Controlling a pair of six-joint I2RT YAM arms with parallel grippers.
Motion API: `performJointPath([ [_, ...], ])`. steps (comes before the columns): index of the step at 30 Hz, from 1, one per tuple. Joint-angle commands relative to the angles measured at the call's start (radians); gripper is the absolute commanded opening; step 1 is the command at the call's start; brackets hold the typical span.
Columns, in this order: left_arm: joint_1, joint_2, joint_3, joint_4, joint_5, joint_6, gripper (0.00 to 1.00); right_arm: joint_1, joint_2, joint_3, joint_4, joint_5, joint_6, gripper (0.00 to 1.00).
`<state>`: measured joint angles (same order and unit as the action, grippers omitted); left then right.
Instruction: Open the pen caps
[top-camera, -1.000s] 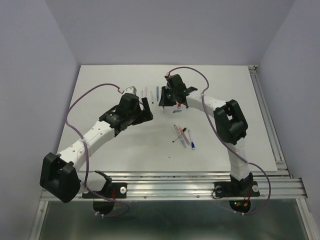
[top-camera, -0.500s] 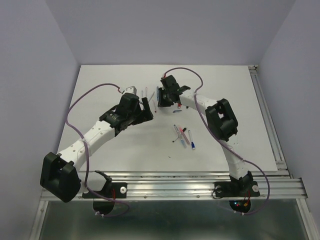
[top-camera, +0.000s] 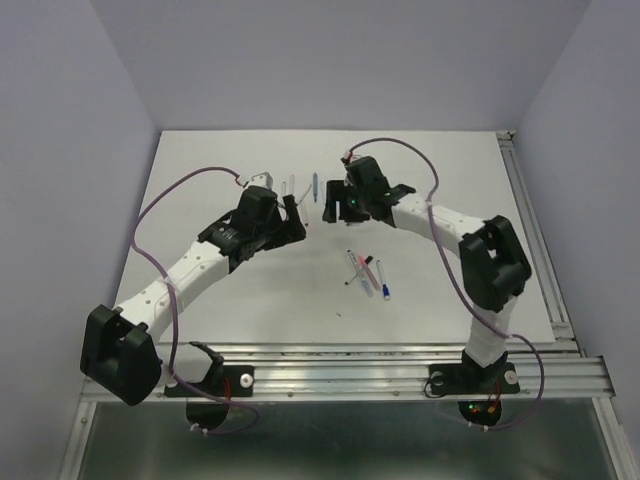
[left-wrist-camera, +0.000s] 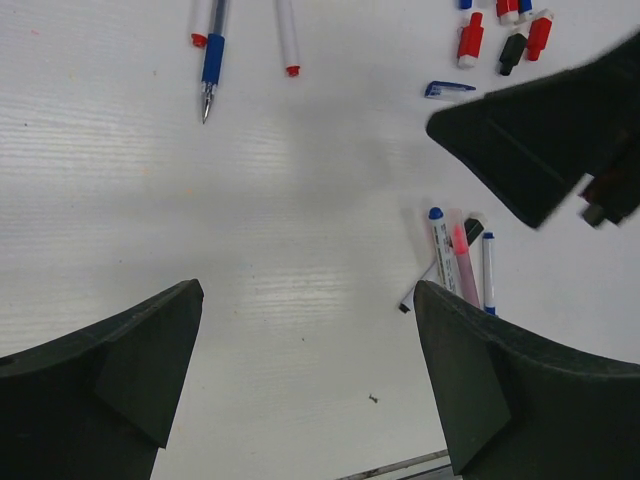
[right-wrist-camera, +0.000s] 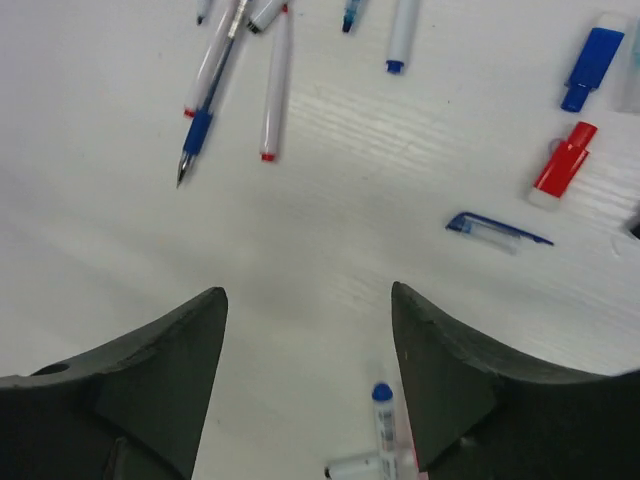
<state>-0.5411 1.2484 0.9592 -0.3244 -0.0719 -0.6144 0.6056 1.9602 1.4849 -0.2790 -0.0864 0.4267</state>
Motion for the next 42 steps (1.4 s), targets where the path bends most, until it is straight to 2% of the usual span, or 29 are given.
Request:
performJointPath([
  [1,0.007,-0.004,-0.01,0.028,0.007,0.015,0.99,0.014,-0.252,-0.225,0.149,-0.03,-0.06,0.82],
  [2,0.006,0.002,-0.008,0.03,0.015,0.018,0.99,0.016,-0.289,-0.314,0.149,-0.035,-0.071,0.97],
  [3,0.006,0.005,-0.005,0.033,0.02,0.019,0.99,0.016,-0.355,-0.349,0.14,-0.033,-0.074,1.0],
  [7,0.006,0.022,-0.002,0.038,0.041,0.021,0.99,0.016,-0.5,-0.494,0.063,0.075,-0.025,1.0],
  [10,0.007,0.025,-0.011,0.056,0.06,0.018,0.99,0.016,-0.575,-0.555,-0.046,0.233,0.039,1.0],
  [13,0.007,0.029,-0.016,0.065,0.066,0.018,0.99,0.016,-0.595,-0.577,-0.118,0.362,0.127,1.0],
  [18,0.007,0.034,-0.019,0.067,0.067,0.019,0.99,0.016,-0.577,-0.592,-0.141,0.447,0.193,0.99],
  [20,0.006,0.029,-0.02,0.068,0.066,0.021,0.99,0.016,-0.549,-0.584,-0.141,0.426,0.195,0.95],
  [28,0.006,0.025,-0.03,0.067,0.067,0.019,0.99,0.016,-0.433,-0.58,-0.075,0.372,0.182,0.63],
  [39,0.006,0.034,-0.025,0.067,0.101,0.027,0.99,0.016,-0.334,-0.6,-0.009,0.341,0.158,0.49],
  [42,0.007,0.034,-0.027,0.068,0.101,0.028,0.99,0.016,-0.314,-0.609,-0.014,0.338,0.165,0.39],
])
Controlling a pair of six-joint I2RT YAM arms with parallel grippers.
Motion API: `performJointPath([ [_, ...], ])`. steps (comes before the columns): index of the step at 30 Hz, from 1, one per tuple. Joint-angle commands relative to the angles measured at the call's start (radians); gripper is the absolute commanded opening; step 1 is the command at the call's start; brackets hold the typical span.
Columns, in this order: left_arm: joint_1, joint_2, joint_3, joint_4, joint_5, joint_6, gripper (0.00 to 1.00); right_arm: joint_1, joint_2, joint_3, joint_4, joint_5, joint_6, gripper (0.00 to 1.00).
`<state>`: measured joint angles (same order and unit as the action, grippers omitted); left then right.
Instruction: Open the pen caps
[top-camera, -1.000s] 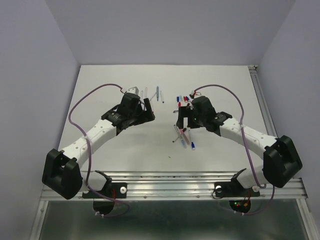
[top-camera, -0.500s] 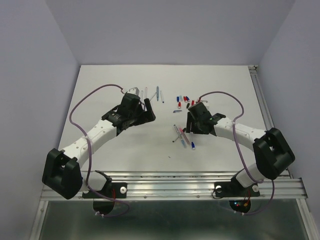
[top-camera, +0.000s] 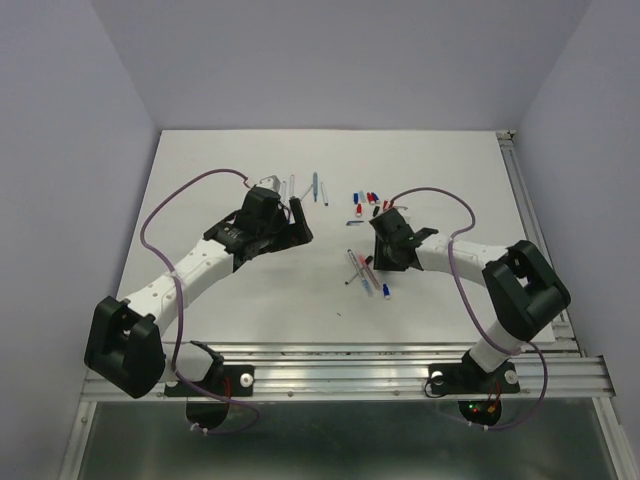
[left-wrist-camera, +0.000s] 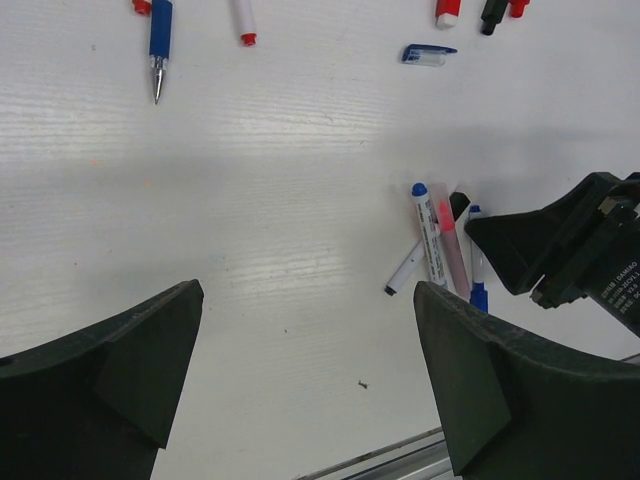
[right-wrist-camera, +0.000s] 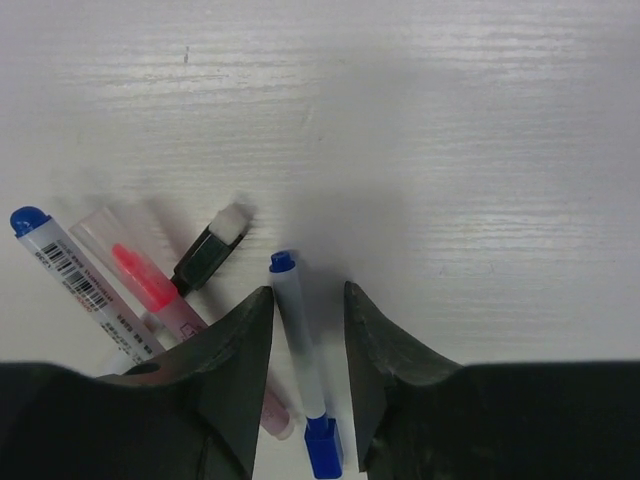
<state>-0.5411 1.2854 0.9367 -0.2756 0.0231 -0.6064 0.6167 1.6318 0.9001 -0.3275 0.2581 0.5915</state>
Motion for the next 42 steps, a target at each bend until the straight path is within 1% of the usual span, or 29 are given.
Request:
performJointPath([
  [1,0.006,-0.003,-0.004,0.019,0.006,0.02,0.99,0.005,0.016,-0.029,0.035,-0.002,0.008,0.36],
  [3,0.007,-0.001,-0.003,0.018,0.009,0.02,0.99,0.005,0.014,-0.035,0.031,0.013,0.017,0.28],
  [6,0.006,0.0,0.005,0.019,0.018,0.025,0.99,0.005,0.007,-0.04,0.018,0.042,0.024,0.2],
  [7,0.007,0.002,0.011,0.021,0.021,0.028,0.99,0.005,-0.001,-0.036,0.013,0.052,0.028,0.14],
  [8,0.006,0.006,0.016,0.019,0.031,0.031,0.99,0.005,-0.006,-0.033,0.005,0.065,0.025,0.1],
  [9,0.006,0.011,0.025,0.019,0.04,0.042,0.99,0.005,-0.013,-0.023,-0.01,0.075,0.019,0.07],
  [11,0.006,0.012,0.033,0.023,0.063,0.051,0.99,0.005,-0.046,-0.012,-0.027,0.111,0.016,0.04],
  [12,0.006,0.015,0.034,0.033,0.086,0.057,0.99,0.005,-0.058,-0.003,-0.044,0.125,0.013,0.01],
  [15,0.004,0.017,0.03,0.073,0.149,0.077,0.99,0.005,-0.128,0.023,-0.07,0.164,0.008,0.01],
  [16,0.003,0.012,0.024,0.107,0.199,0.092,0.99,0.005,-0.162,0.04,-0.085,0.176,0.014,0.01],
  [17,0.0,0.009,0.017,0.13,0.199,0.099,0.99,0.005,-0.162,0.046,-0.085,0.182,0.025,0.01],
  [18,-0.006,0.006,0.004,0.153,0.257,0.105,0.99,0.005,-0.205,0.051,-0.088,0.184,0.054,0.01],
  [20,-0.034,0.002,-0.004,0.226,0.319,0.135,0.99,0.005,-0.252,0.054,-0.073,0.178,0.096,0.01],
  [21,-0.048,0.006,-0.006,0.248,0.377,0.151,0.99,0.005,-0.295,0.049,-0.038,0.167,0.115,0.01],
  [22,-0.063,0.012,0.002,0.265,0.402,0.166,0.99,0.005,-0.318,0.046,-0.015,0.15,0.151,0.01],
  [24,-0.12,0.038,0.019,0.3,0.414,0.189,0.99,0.003,-0.369,0.036,0.062,0.097,0.188,0.01],
  [25,-0.144,0.051,0.046,0.306,0.416,0.195,0.99,0.005,-0.378,0.036,0.077,0.087,0.233,0.01],
  [27,-0.199,0.093,0.079,0.317,0.413,0.214,0.99,0.005,-0.392,0.039,0.113,0.078,0.266,0.01],
  [29,-0.227,0.138,0.117,0.328,0.413,0.214,0.99,0.005,-0.395,0.049,0.125,0.069,0.295,0.01],
  [34,-0.24,0.218,0.177,0.338,0.436,0.208,0.96,0.005,-0.382,0.082,0.122,0.043,0.329,0.01],
  [38,-0.257,0.262,0.212,0.343,0.451,0.215,0.91,0.005,-0.38,0.086,0.145,0.033,0.361,0.01],
  [41,-0.26,0.281,0.217,0.328,0.452,0.23,0.8,0.005,-0.388,0.089,0.171,0.021,0.357,0.01],
  [42,-0.26,0.281,0.218,0.325,0.451,0.237,0.71,0.005,-0.386,0.097,0.166,0.021,0.355,0.01],
])
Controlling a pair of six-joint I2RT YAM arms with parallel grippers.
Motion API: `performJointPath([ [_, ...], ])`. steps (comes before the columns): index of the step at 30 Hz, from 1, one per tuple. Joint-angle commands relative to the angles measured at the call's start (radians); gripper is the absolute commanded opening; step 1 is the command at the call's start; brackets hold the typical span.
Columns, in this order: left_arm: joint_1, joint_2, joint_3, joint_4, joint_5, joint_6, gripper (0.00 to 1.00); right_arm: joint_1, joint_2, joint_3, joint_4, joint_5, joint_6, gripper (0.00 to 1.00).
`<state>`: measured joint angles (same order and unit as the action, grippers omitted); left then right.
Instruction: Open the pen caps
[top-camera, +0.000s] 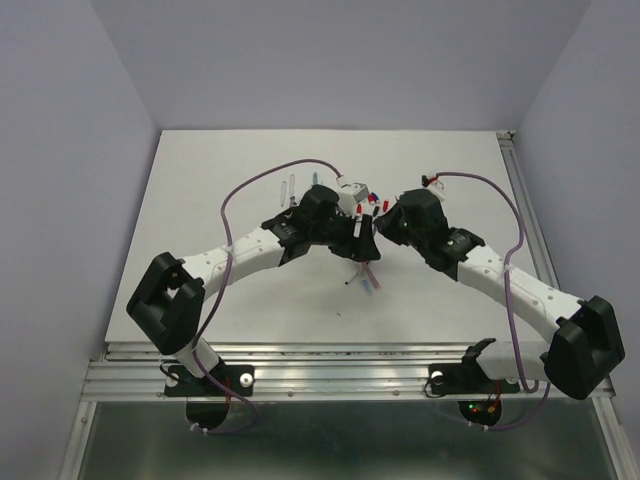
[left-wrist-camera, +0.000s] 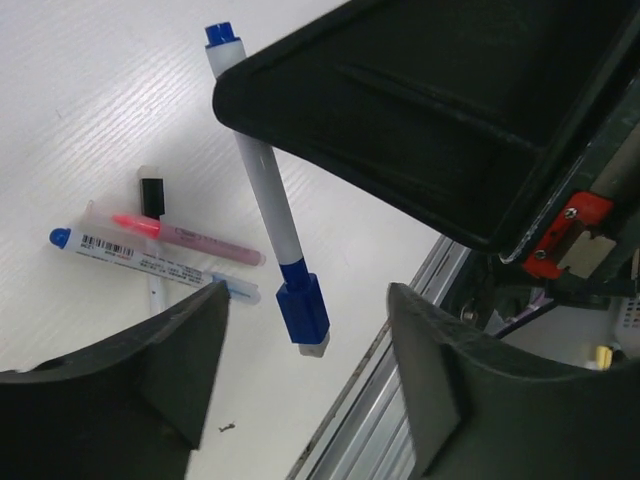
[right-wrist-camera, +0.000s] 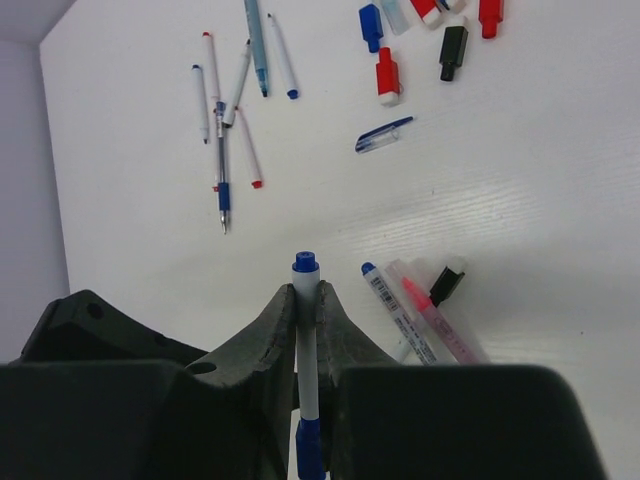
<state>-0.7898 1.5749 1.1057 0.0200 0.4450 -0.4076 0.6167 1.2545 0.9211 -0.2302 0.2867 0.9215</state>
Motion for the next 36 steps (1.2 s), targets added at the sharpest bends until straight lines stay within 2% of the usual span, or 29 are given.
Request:
performJointPath([
  [1,-0.011,-0.007,0.049,0.028,0.027,0.038,0.65,0.005,-0.007,0.078,0.068,-0.007,0.025,0.01],
  [2,-0.011,-0.009,0.051,0.028,0.027,0.039,0.59,0.005,-0.006,0.079,0.069,-0.017,0.023,0.01],
  [3,-0.011,-0.01,0.052,0.028,0.031,0.041,0.41,0.005,-0.004,0.079,0.069,-0.017,0.027,0.01],
  [4,-0.011,-0.01,0.054,0.028,0.034,0.041,0.31,0.005,-0.003,0.076,0.071,-0.018,0.033,0.01],
  [5,-0.011,-0.01,0.056,0.028,0.037,0.043,0.06,0.005,-0.003,0.074,0.078,-0.018,0.034,0.01],
  [6,-0.012,-0.012,0.056,0.028,0.034,0.038,0.0,0.005,-0.004,0.074,0.08,-0.015,0.033,0.01],
  [8,-0.011,-0.013,0.051,0.028,0.026,0.035,0.0,0.005,-0.003,0.074,0.081,-0.012,0.033,0.01],
  [10,-0.011,-0.023,0.046,0.029,0.012,0.03,0.0,0.005,-0.001,0.074,0.088,-0.017,0.03,0.12],
  [11,-0.011,-0.033,0.045,0.029,0.002,0.03,0.0,0.005,0.003,0.078,0.091,-0.032,0.022,0.22],
  [12,-0.011,-0.035,0.045,0.031,-0.003,0.027,0.0,0.005,0.008,0.081,0.091,-0.044,0.019,0.22],
  [13,-0.011,-0.039,0.043,0.034,-0.006,0.024,0.0,0.005,0.011,0.082,0.094,-0.056,0.014,0.29],
  [21,-0.011,-0.061,0.051,0.063,-0.031,0.003,0.0,0.005,0.037,0.068,0.132,-0.129,0.008,0.33],
  [23,-0.011,-0.053,0.065,0.064,-0.051,-0.003,0.0,0.005,0.039,0.065,0.138,-0.138,0.01,0.31],
  [24,-0.012,-0.047,0.071,0.064,-0.061,-0.003,0.0,0.005,0.036,0.061,0.15,-0.136,0.01,0.27],
  [25,-0.012,-0.044,0.083,0.063,-0.065,-0.007,0.0,0.005,0.03,0.052,0.153,-0.132,0.007,0.13],
  [26,-0.011,-0.042,0.088,0.063,-0.063,-0.008,0.0,0.005,0.028,0.05,0.157,-0.12,0.001,0.04],
  [27,-0.011,-0.039,0.089,0.064,-0.055,-0.013,0.0,0.005,0.028,0.05,0.158,-0.086,-0.007,0.01],
  [30,-0.012,-0.056,0.069,0.063,-0.043,-0.022,0.0,0.002,0.06,0.08,0.143,0.052,-0.059,0.01],
  [32,-0.012,-0.076,0.016,0.063,-0.031,-0.045,0.0,-0.066,0.098,0.126,0.137,0.051,-0.084,0.01],
  [33,-0.017,-0.101,-0.009,0.07,-0.029,-0.06,0.0,-0.137,0.13,0.13,0.179,0.026,-0.091,0.01],
  [36,-0.034,-0.139,-0.118,0.104,-0.017,-0.106,0.0,-0.228,0.221,0.186,0.275,0.165,-0.144,0.01],
])
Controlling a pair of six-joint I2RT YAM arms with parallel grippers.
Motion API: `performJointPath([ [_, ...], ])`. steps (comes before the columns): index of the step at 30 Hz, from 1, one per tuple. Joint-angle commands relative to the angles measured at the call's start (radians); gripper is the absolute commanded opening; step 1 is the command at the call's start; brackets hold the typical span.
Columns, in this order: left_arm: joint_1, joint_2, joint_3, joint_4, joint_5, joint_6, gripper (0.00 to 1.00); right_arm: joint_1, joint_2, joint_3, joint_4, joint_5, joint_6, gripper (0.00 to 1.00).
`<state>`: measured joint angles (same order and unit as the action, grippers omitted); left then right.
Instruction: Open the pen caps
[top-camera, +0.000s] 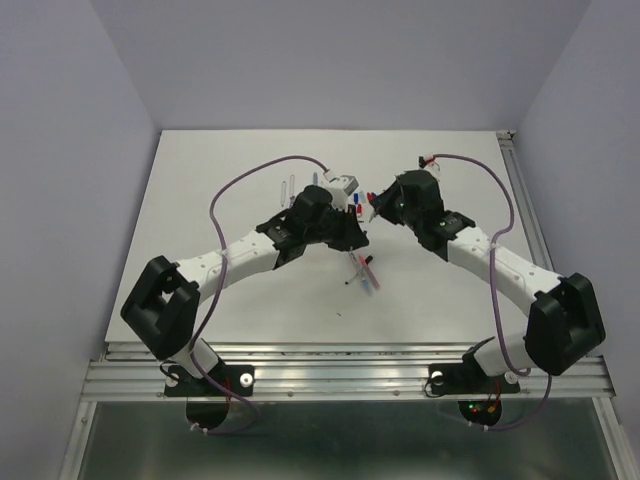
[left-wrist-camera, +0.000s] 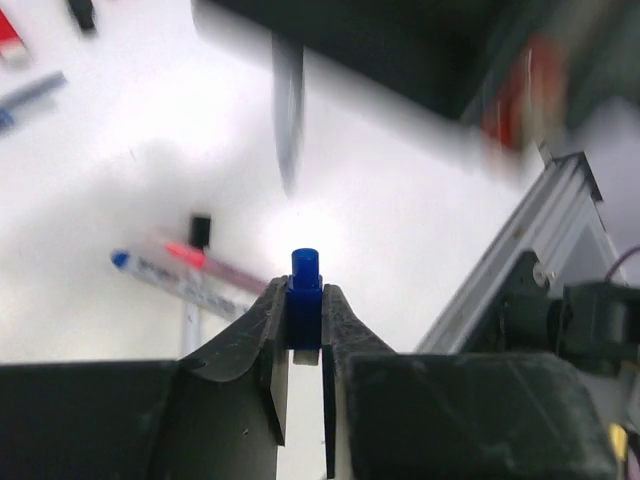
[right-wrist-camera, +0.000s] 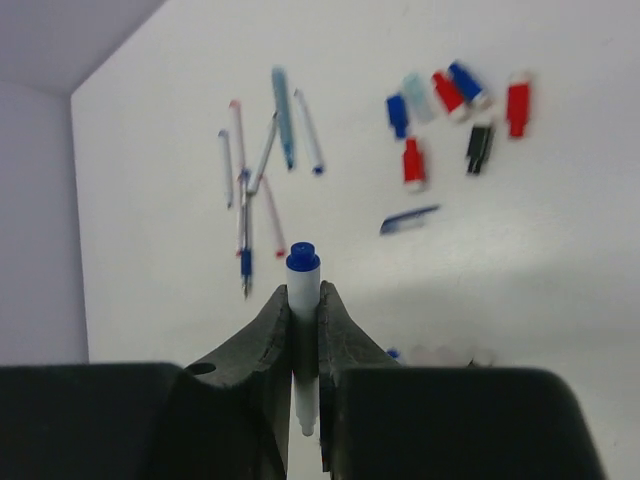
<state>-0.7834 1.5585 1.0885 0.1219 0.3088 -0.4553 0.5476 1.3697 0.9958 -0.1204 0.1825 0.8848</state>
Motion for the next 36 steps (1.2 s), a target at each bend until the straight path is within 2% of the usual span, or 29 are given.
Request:
performJointPath([
  [1,-0.049,-0.13,-0.123,0.004,0.116,-0.066,0.0,-0.188,0.136,0.145,0.162,0.282,-0.115,0.01],
  [3,-0.074,-0.162,-0.194,0.013,0.101,-0.094,0.0,-0.263,0.23,0.252,0.162,0.279,-0.129,0.01],
  [7,-0.1,-0.218,-0.285,0.024,0.066,-0.14,0.0,-0.311,0.324,0.397,0.125,0.255,-0.171,0.01],
  [11,-0.096,-0.232,-0.282,-0.002,-0.031,-0.14,0.0,-0.311,0.276,0.313,0.159,0.118,-0.208,0.01],
  [15,-0.039,-0.148,-0.118,-0.094,-0.089,-0.094,0.0,-0.311,0.166,0.15,0.166,0.003,-0.228,0.01],
  [16,-0.012,-0.096,-0.067,-0.094,-0.097,-0.077,0.0,-0.311,0.142,0.073,0.168,-0.032,-0.23,0.01],
  [19,0.056,0.05,0.039,-0.12,-0.132,-0.056,0.0,-0.311,0.037,-0.014,0.139,-0.077,-0.231,0.01],
  [21,0.078,0.165,0.166,-0.191,-0.204,-0.037,0.0,-0.311,-0.027,-0.066,0.087,-0.095,-0.239,0.01],
  [23,0.101,0.278,0.303,-0.253,-0.272,-0.014,0.0,-0.311,-0.075,-0.091,0.036,-0.094,-0.248,0.02],
  [26,0.124,0.388,0.48,-0.33,-0.3,0.009,0.0,-0.311,-0.112,-0.092,-0.019,-0.094,-0.26,0.03],
  [29,0.138,0.495,0.606,-0.376,-0.298,0.032,0.0,-0.311,-0.148,-0.1,-0.042,-0.1,-0.265,0.06],
  [33,0.141,0.61,0.72,-0.436,-0.391,0.055,0.0,-0.311,-0.164,-0.111,-0.064,-0.126,-0.253,0.06],
  [36,0.144,0.679,0.798,-0.49,-0.401,0.067,0.0,-0.31,-0.176,-0.118,-0.062,-0.137,-0.251,0.07],
])
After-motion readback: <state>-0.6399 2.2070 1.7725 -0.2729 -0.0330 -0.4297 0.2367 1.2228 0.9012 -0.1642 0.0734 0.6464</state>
